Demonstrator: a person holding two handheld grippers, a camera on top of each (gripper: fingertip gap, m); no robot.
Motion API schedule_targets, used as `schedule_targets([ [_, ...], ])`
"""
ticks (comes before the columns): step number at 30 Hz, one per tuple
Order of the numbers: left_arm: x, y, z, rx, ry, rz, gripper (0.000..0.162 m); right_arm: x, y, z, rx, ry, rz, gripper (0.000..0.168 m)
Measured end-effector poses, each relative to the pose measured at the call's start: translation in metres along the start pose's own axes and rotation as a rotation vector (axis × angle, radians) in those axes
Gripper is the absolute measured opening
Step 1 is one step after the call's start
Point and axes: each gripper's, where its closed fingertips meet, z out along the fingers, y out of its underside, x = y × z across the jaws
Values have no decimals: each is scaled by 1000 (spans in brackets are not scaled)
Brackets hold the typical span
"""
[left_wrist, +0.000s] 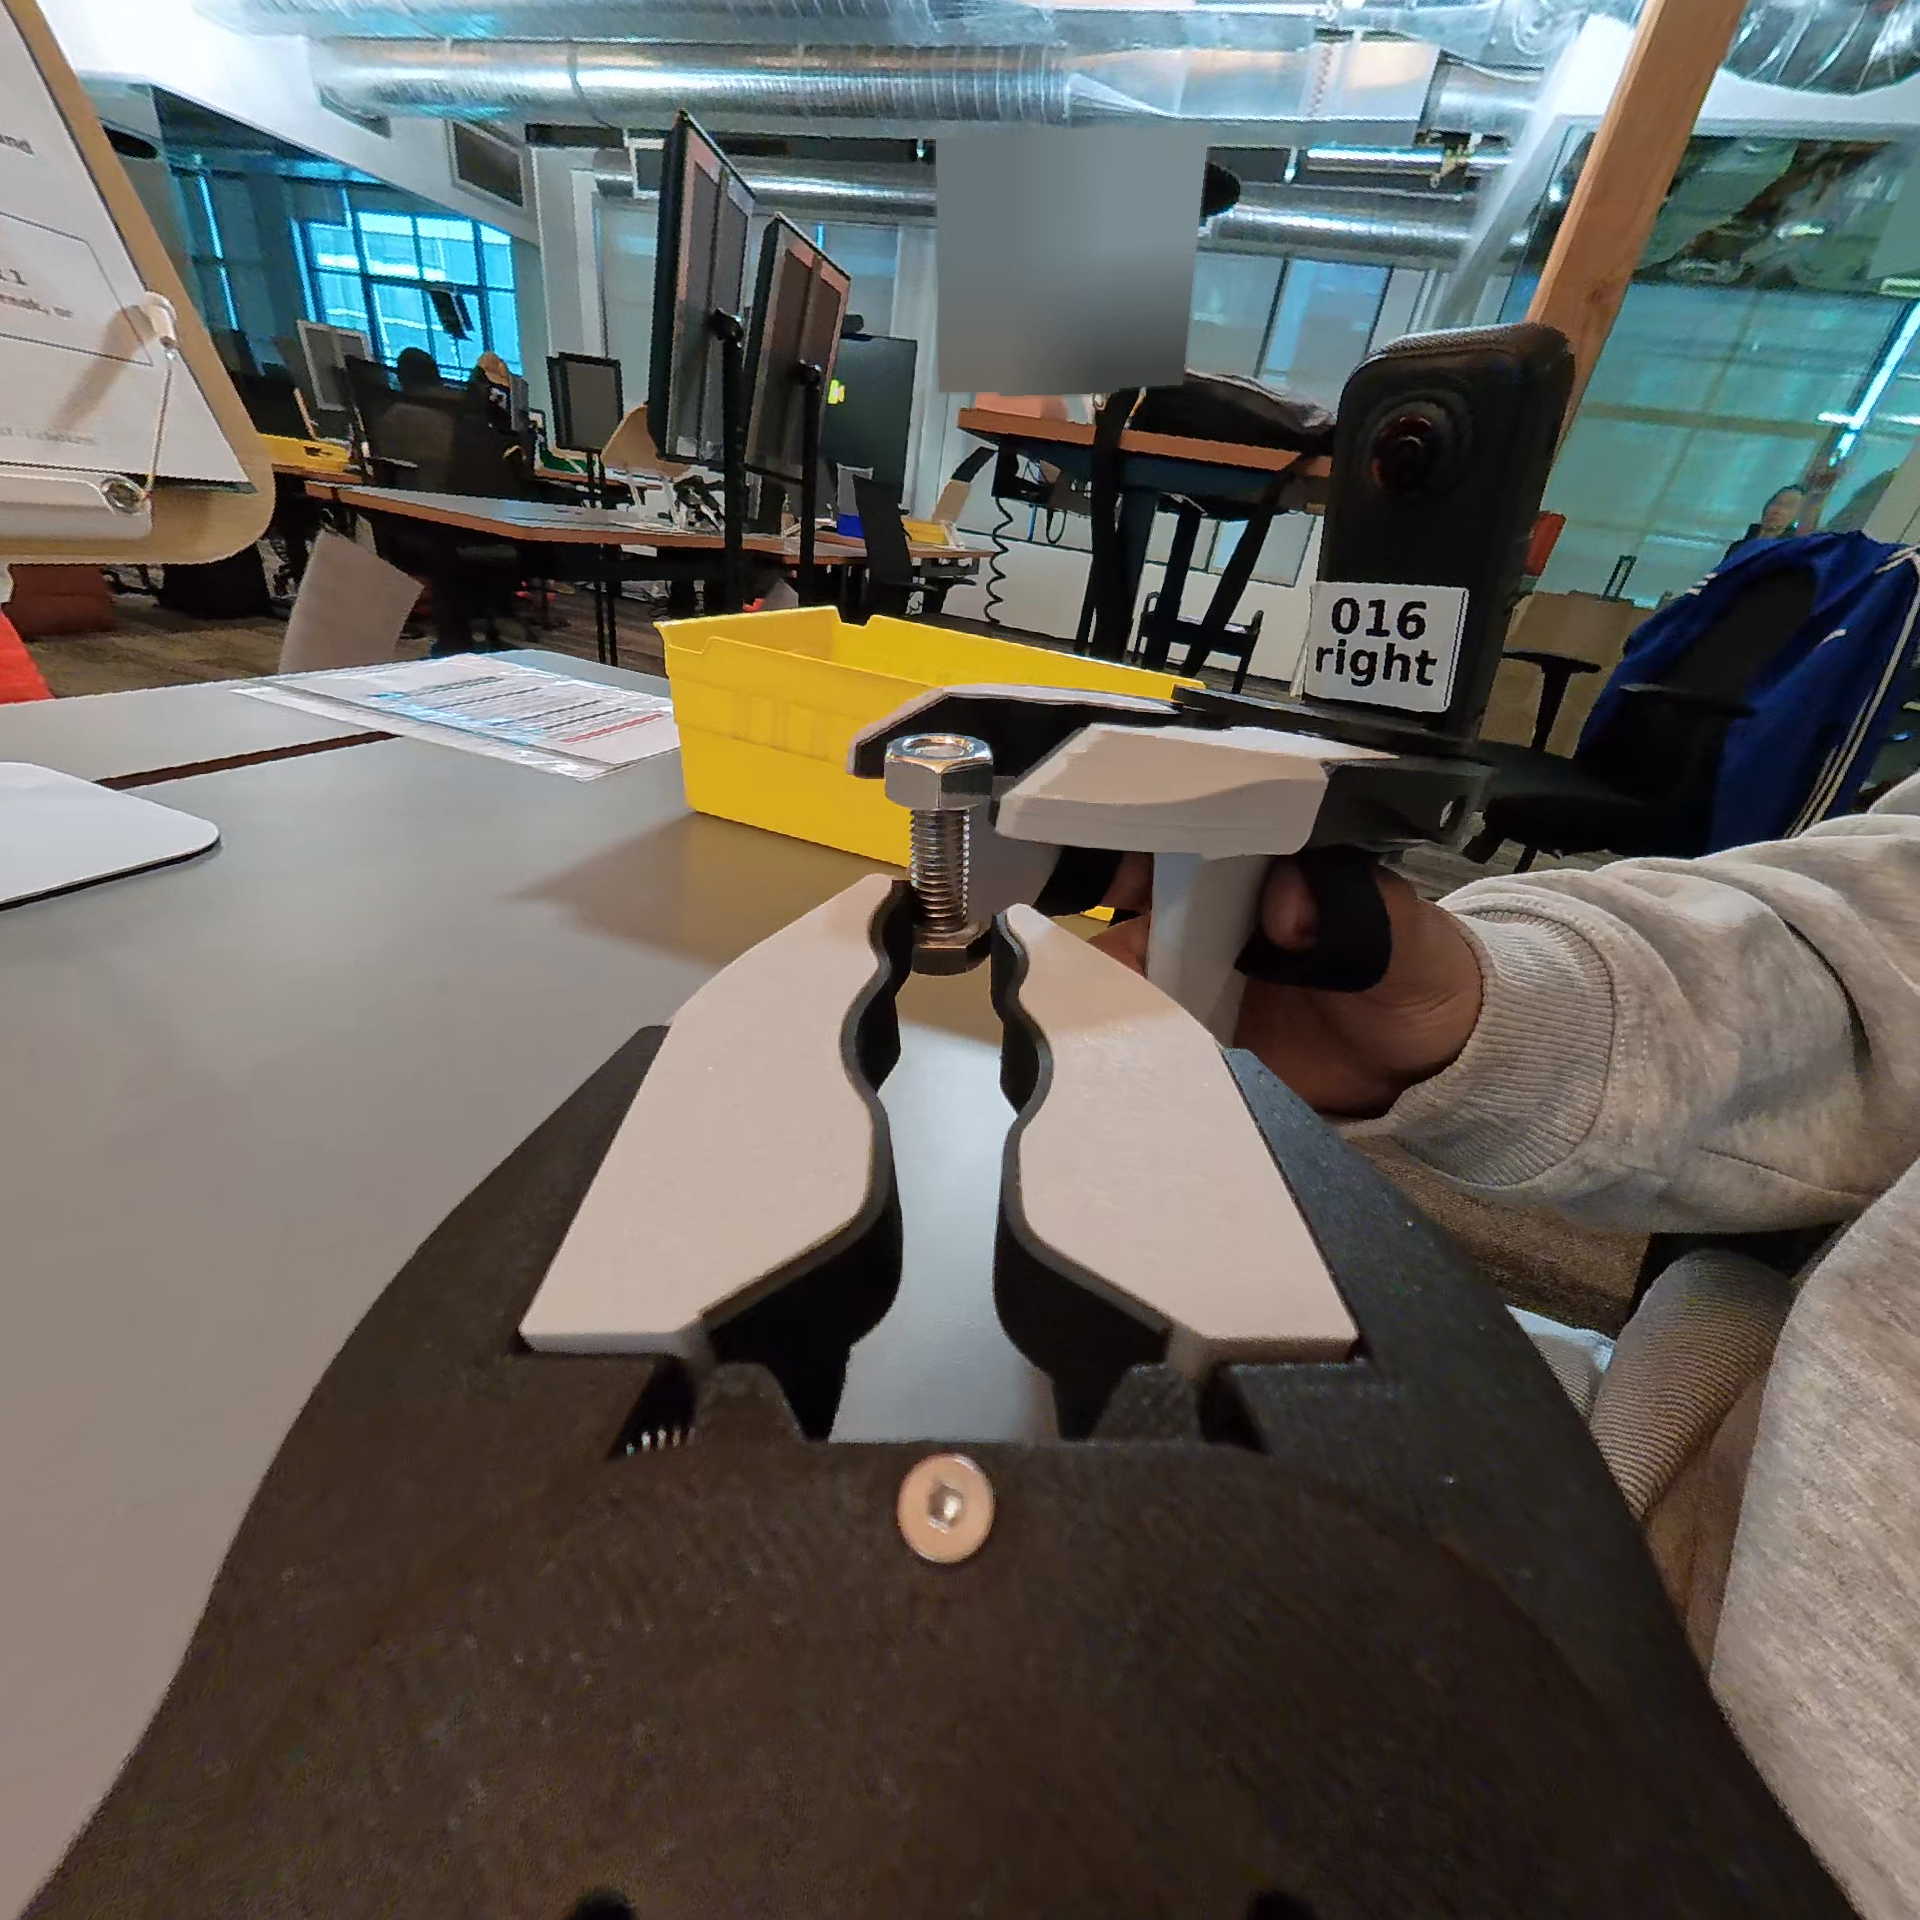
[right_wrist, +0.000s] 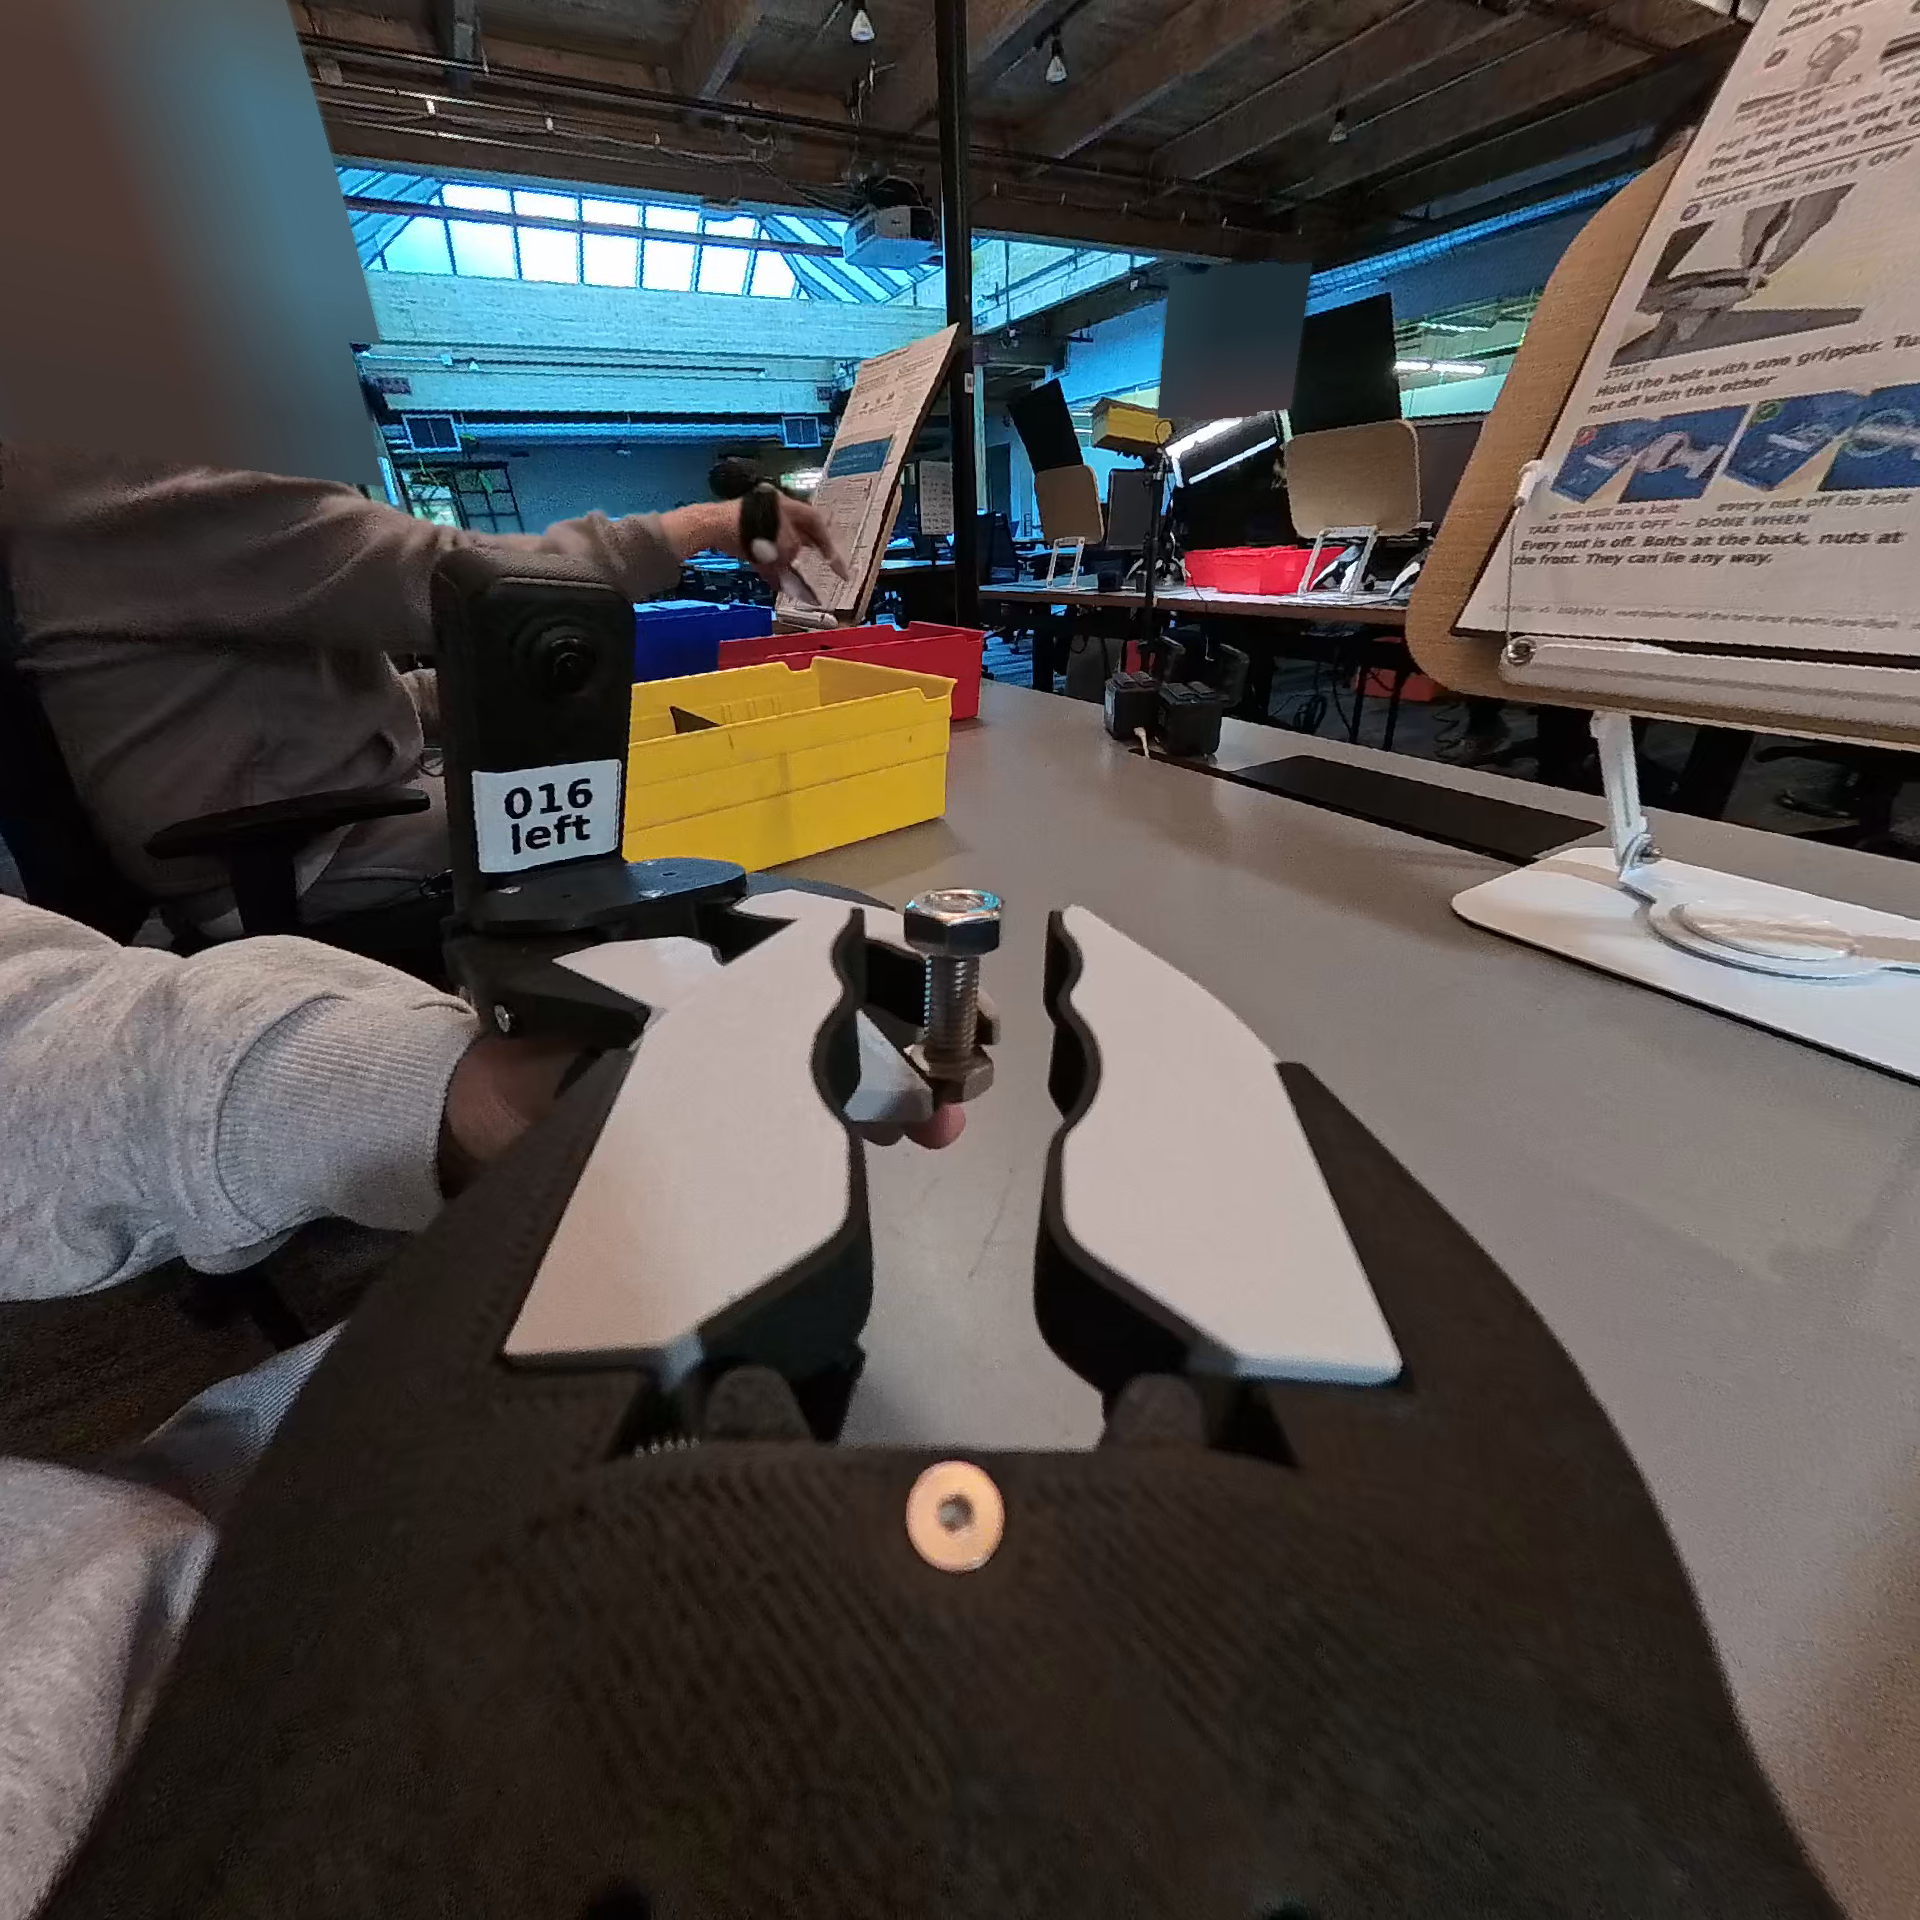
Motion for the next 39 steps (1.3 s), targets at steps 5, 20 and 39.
schedule_targets([
  [5, 1, 0, 0, 2, 2, 2, 16, 0, 0, 0, 0, 3, -8, 32],
  [20, 1, 0, 0, 6, 4, 8, 16, -2, -1, -1, -3, -4, -22, 18],
  [39, -2, 4, 4, -25, -19, -53, 51, 1, -7, -7, 30, -48, 72, 18],
])
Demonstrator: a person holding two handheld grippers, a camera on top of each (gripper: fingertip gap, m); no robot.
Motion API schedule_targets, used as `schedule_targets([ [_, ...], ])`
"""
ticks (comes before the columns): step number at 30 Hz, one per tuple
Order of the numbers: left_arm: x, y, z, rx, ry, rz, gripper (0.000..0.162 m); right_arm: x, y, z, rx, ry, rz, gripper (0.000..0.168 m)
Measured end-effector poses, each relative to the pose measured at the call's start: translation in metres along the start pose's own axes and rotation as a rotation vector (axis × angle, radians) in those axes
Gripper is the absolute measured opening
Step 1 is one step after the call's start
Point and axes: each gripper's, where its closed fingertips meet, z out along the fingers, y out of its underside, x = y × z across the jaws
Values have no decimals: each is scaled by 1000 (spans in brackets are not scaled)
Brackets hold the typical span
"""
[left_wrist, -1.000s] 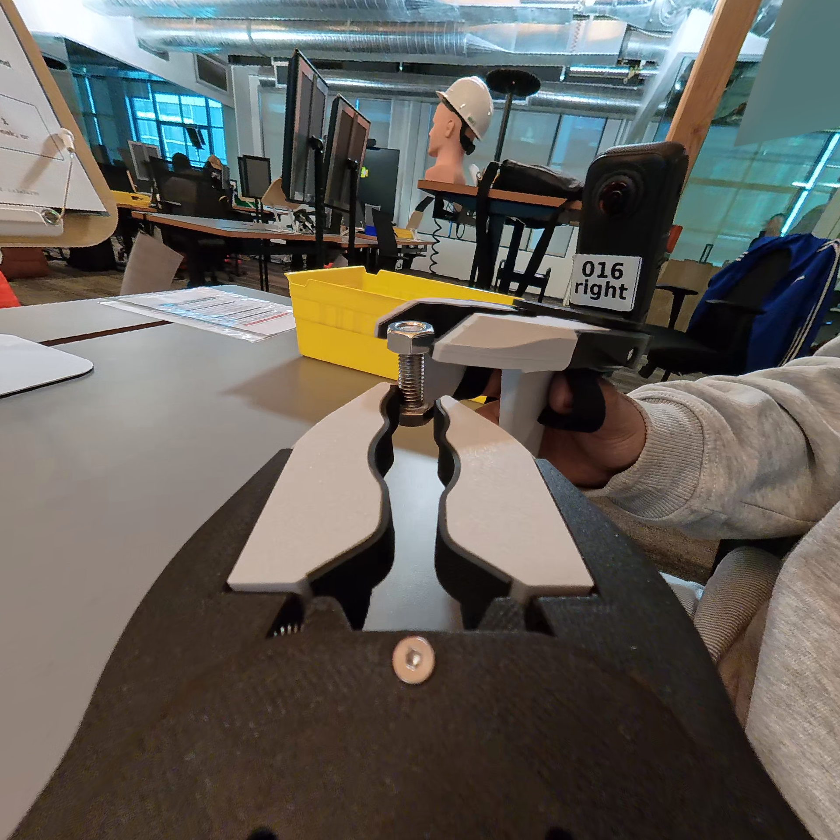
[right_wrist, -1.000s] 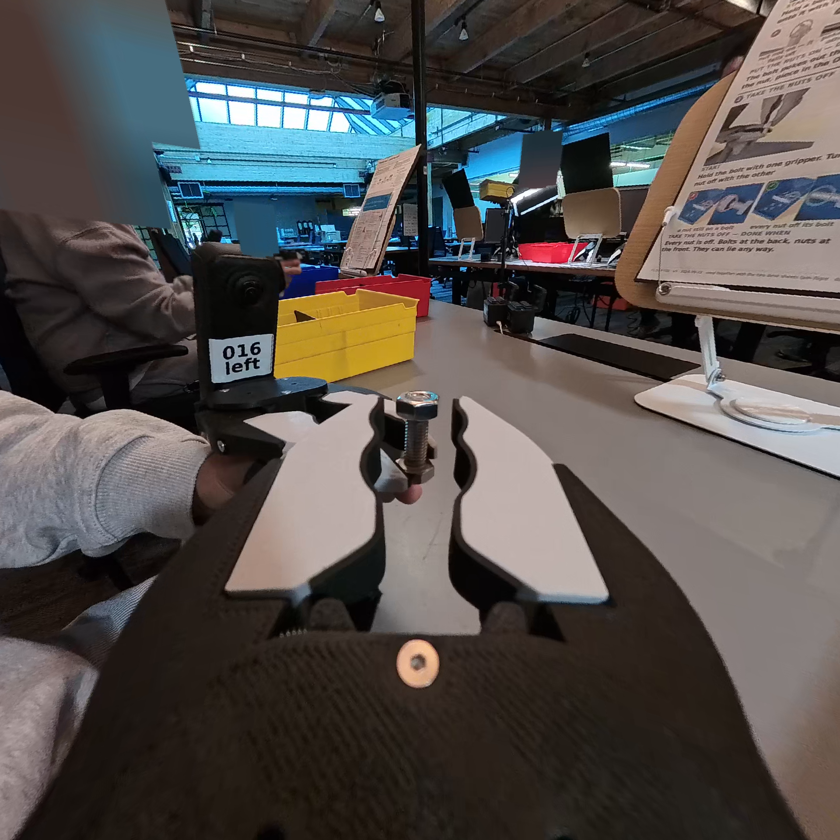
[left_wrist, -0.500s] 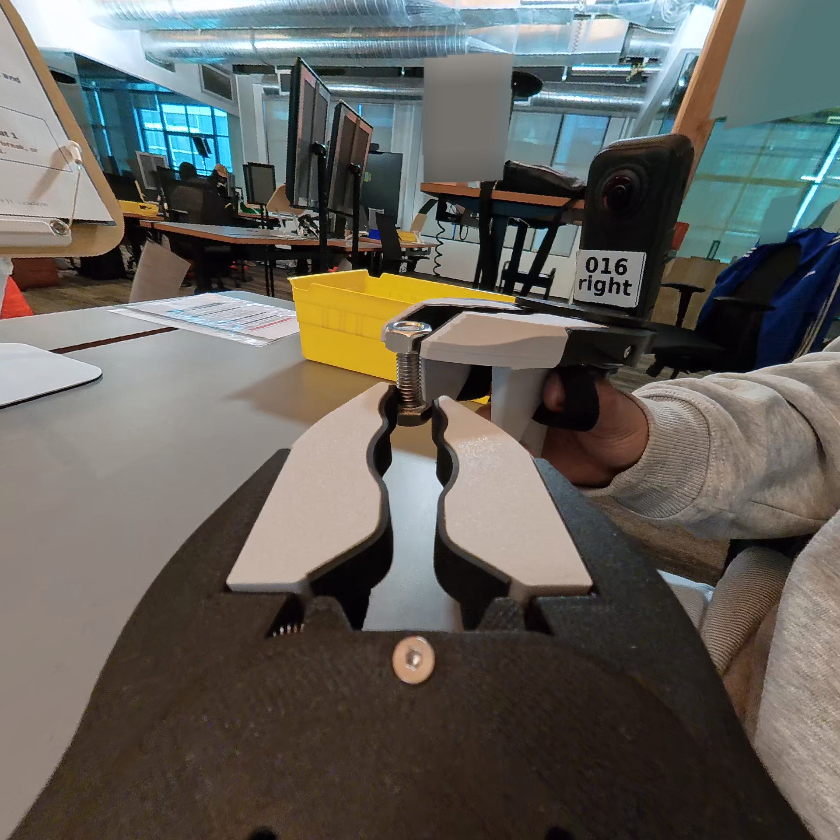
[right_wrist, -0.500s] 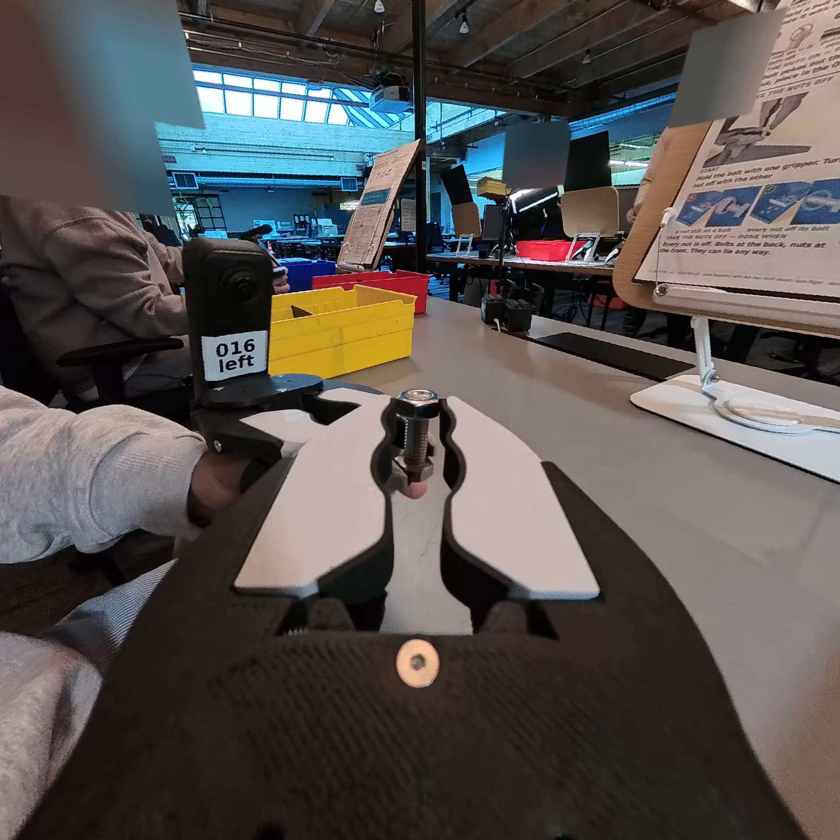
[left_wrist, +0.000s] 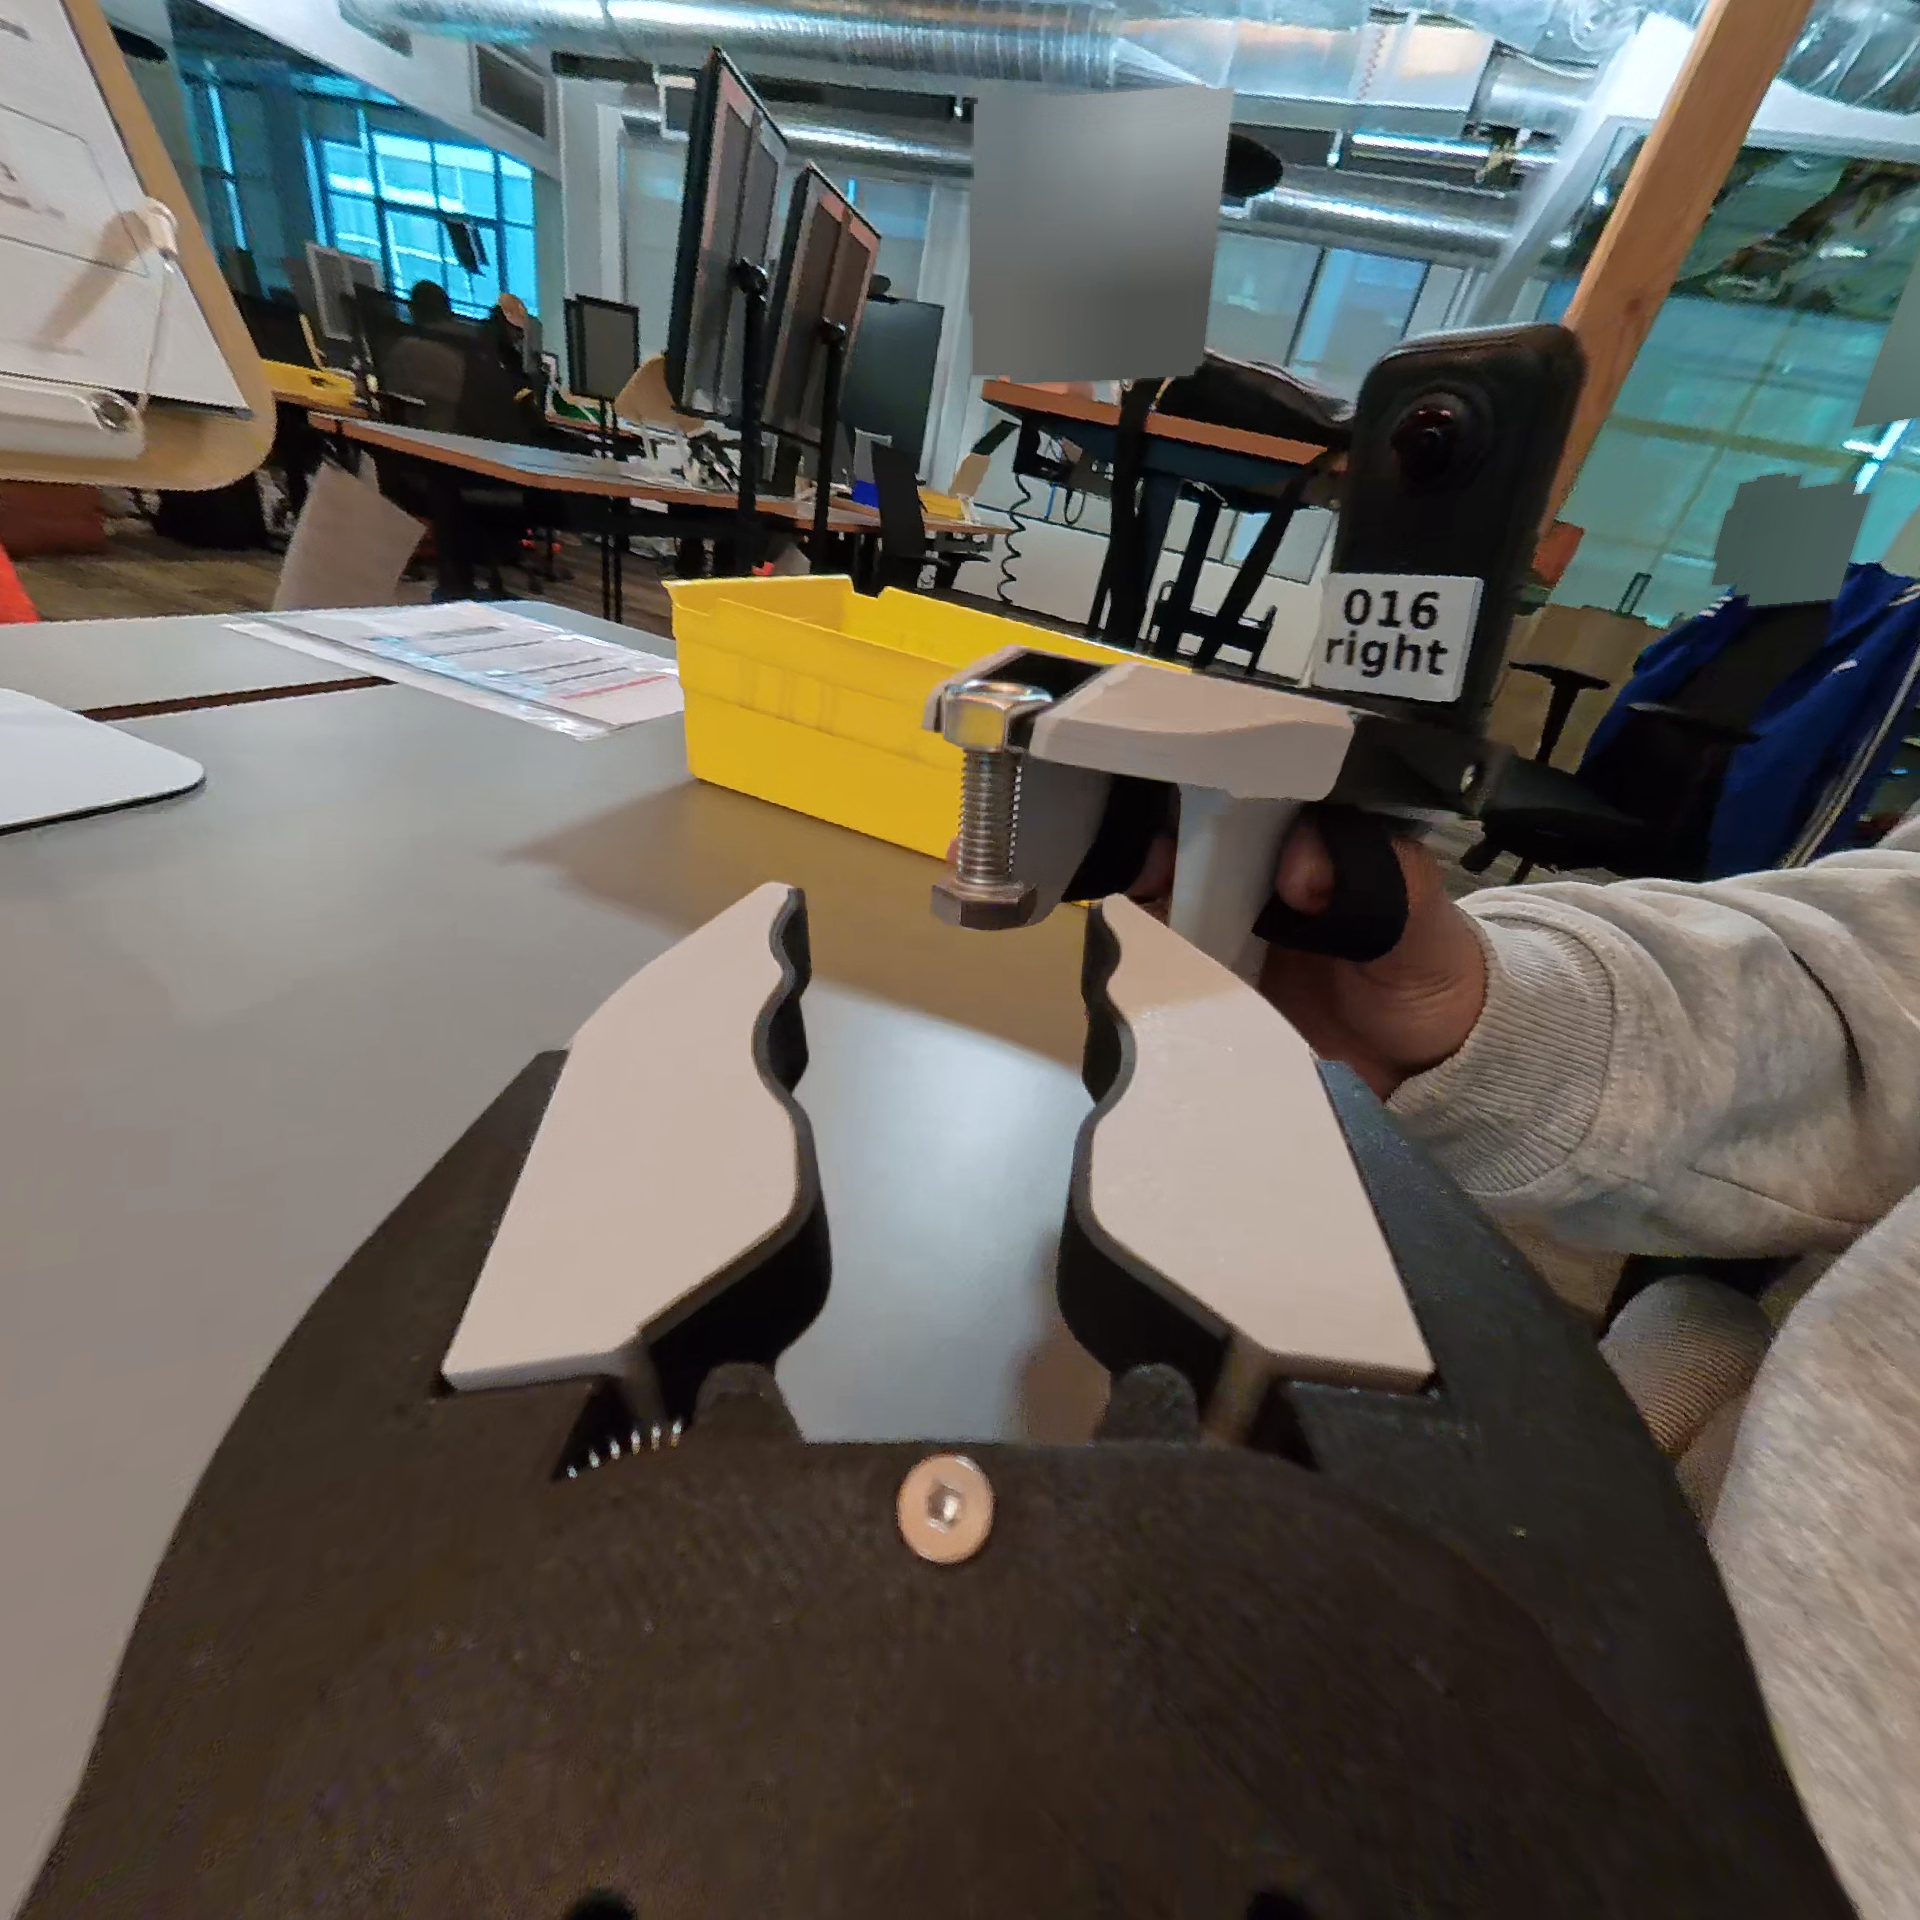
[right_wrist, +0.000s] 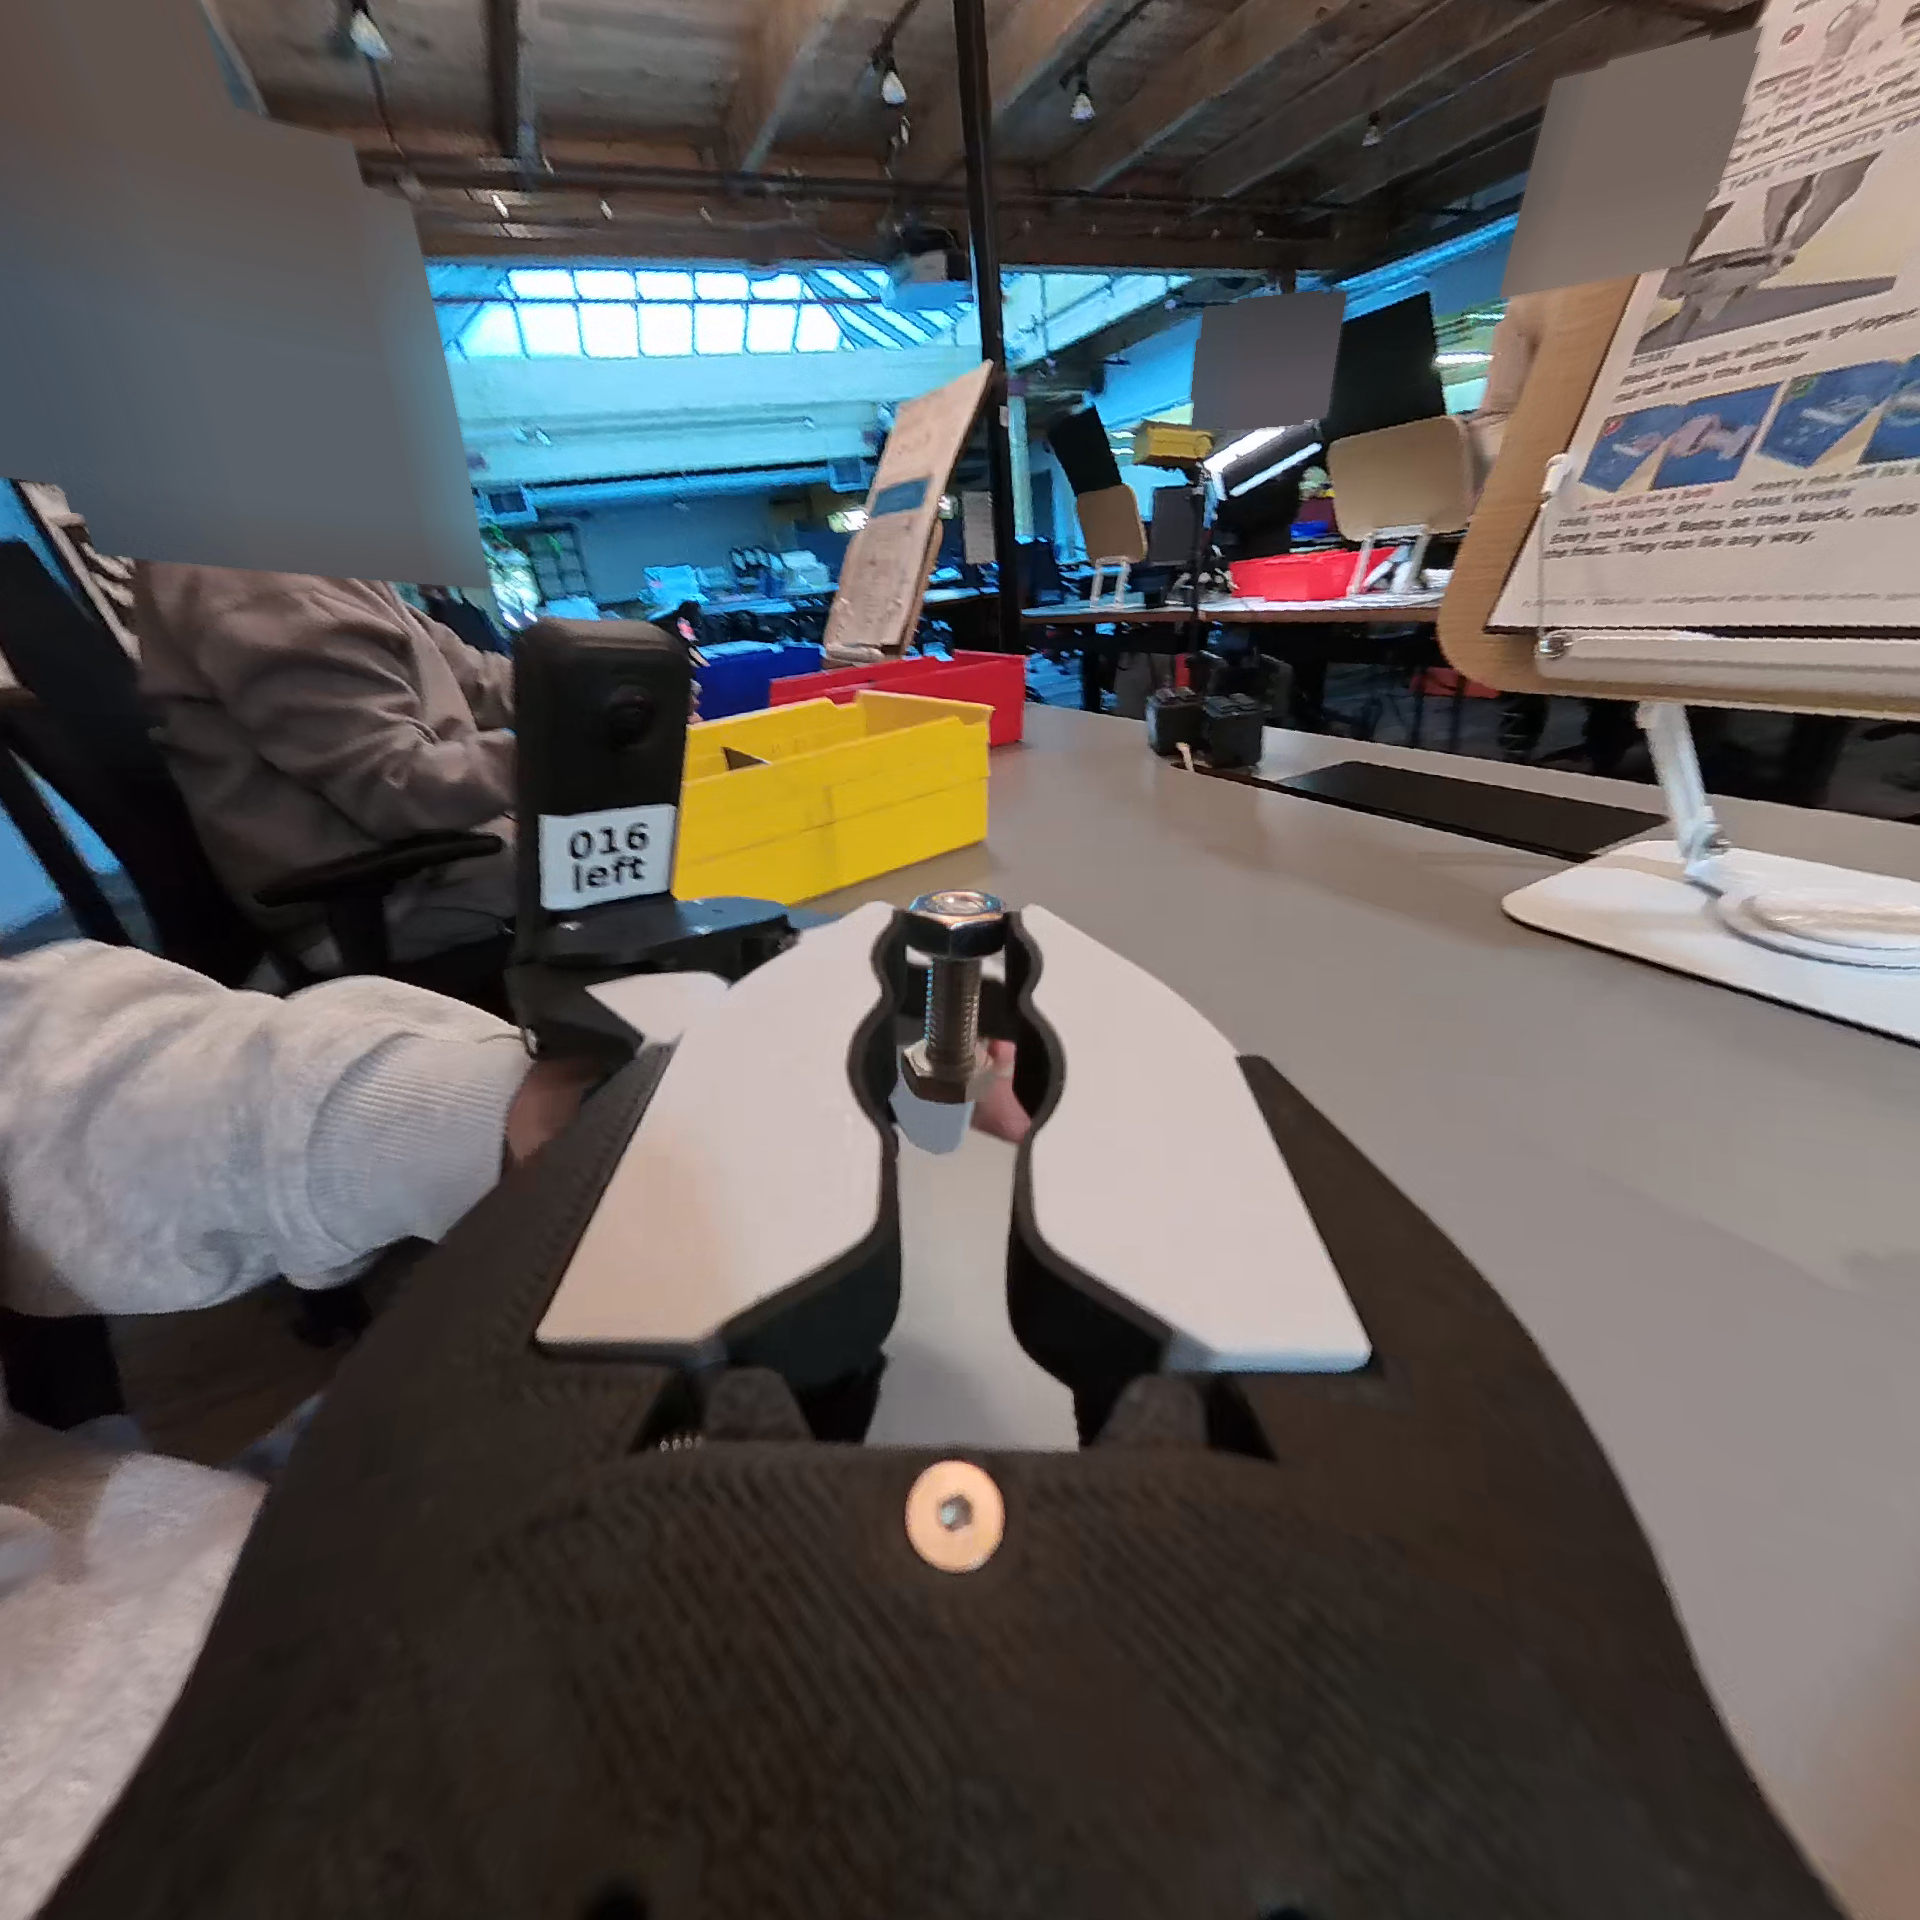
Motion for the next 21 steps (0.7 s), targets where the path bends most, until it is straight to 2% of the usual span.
schedule_targets([
  [4, 10, 2, -2, -12, 69, 0, 38, -2, -1, -1, 4, -55, 70, 18],
  [12, 24, 4, -8, -35, 215, -42, 39, -14, -7, -5, 11, -217, 134, 17],
  [21, 35, 3, -10, -17, 275, -29, 38, -24, -4, -5, -15, -269, 113, 18],
])
